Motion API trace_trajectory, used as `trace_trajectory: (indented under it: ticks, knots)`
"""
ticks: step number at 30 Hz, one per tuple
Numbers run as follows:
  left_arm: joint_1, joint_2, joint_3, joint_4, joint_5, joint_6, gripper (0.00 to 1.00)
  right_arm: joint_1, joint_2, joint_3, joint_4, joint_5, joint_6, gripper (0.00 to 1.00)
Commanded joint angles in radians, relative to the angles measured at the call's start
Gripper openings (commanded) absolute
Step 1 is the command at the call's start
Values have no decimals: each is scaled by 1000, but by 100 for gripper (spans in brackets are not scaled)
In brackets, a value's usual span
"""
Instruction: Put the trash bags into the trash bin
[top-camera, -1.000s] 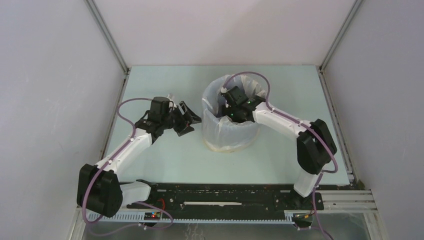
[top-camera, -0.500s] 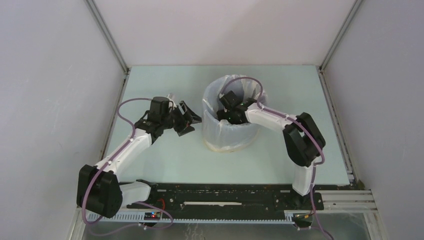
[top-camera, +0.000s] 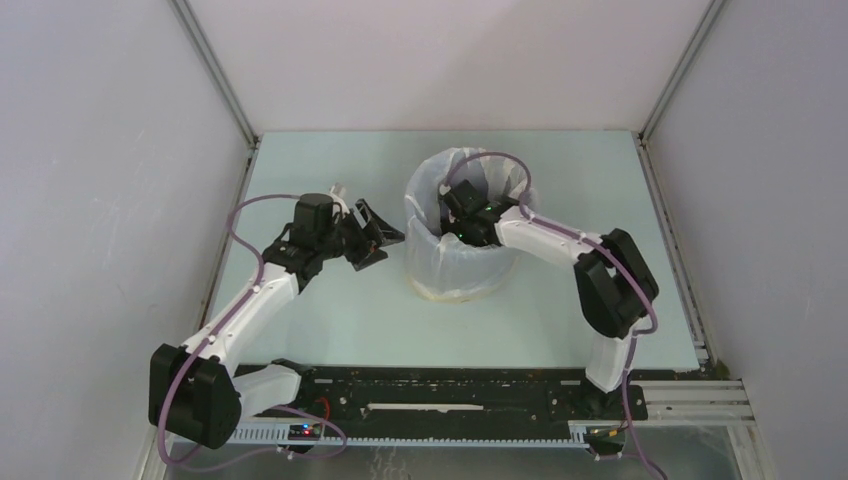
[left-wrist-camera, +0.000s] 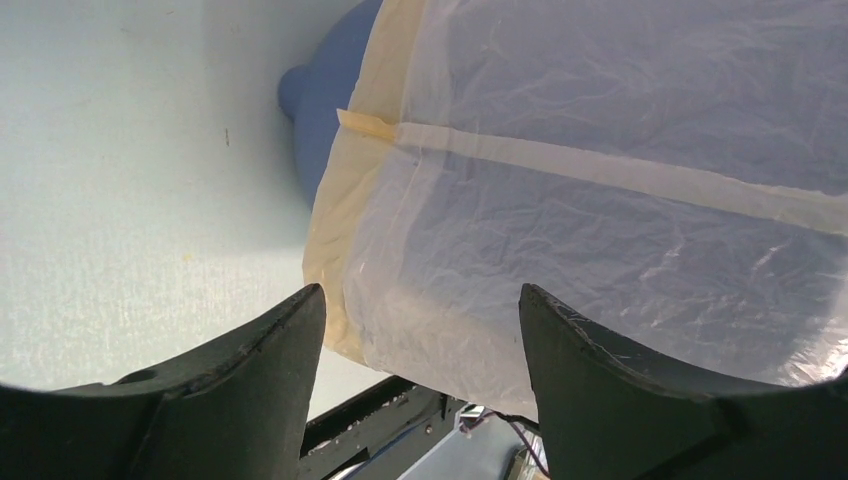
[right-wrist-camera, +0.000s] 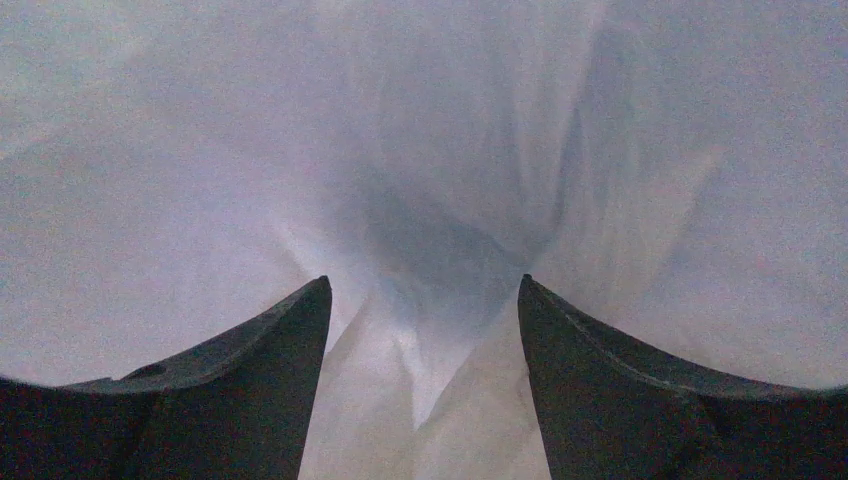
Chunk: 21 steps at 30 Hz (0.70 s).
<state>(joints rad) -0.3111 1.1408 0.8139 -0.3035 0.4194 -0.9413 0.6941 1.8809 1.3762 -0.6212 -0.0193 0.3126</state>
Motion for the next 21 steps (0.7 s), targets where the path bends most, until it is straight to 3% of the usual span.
trace_trajectory:
  ticks: [1, 13, 21]
  knots:
    - [4, -18, 62, -12, -13, 23, 76, -1, -166, 6, -43, -11, 39, 78]
    - [4, -14, 80, -64, -9, 67, 78, 0, -267, 42, -70, -11, 1, 77]
    - [1, -31, 70, -81, -7, 65, 78, -1, -221, 200, -120, 46, -30, 76]
